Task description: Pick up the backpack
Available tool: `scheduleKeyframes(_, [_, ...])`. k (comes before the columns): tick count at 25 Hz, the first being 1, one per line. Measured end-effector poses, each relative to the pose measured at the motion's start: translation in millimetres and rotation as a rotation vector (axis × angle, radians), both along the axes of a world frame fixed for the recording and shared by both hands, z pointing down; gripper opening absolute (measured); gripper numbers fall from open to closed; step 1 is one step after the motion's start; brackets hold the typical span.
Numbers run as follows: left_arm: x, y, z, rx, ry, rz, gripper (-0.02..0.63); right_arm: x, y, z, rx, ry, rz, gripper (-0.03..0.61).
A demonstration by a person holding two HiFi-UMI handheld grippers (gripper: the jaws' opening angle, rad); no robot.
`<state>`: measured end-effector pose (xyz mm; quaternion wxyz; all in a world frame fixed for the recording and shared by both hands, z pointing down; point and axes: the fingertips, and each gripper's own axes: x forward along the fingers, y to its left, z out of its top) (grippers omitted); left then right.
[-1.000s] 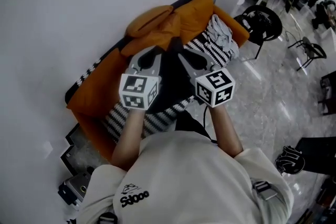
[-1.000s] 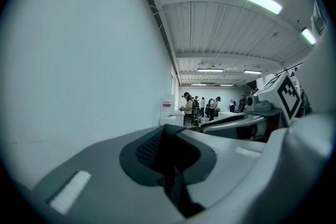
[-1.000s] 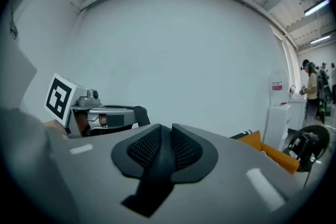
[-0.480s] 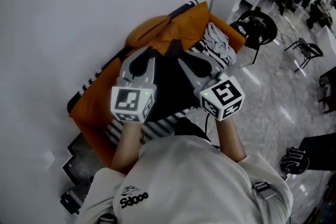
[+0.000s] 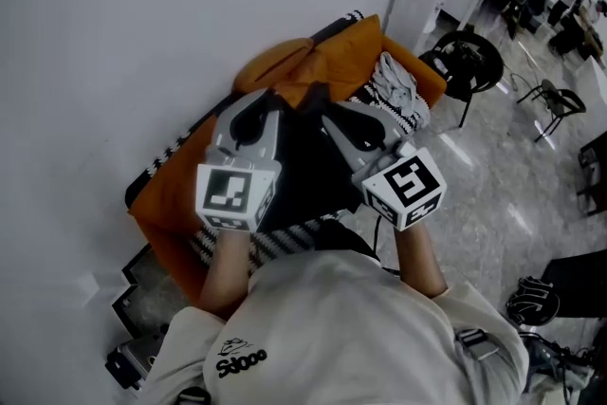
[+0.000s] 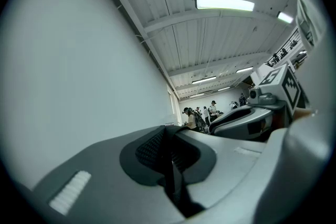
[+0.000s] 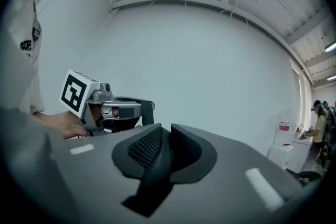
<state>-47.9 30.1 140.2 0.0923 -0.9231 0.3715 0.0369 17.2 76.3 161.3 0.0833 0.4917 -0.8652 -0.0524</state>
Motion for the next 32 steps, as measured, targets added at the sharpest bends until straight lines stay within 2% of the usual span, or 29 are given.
scheduleKeyframes(7, [-8.6, 2.2, 0.5, -0.018, 0.015, -0.005, 0.009, -7.5, 1.8, -1.4, 0.01, 0.007, -0.012, 0.058])
scheduleKeyframes(20, [-1.7, -3.7, 16.5, -0.06, 0.011, 0.005, 0.009, -0.4, -6.2, 13.3, -0.019, -0.009, -0.01, 0.058])
scheduleKeyframes(32, [-2.2, -22.3, 33.8, -0.128, 0.009, 0.007, 0.009, -1.0, -26.5, 27.3, -0.055, -0.018, -0.029, 0.057])
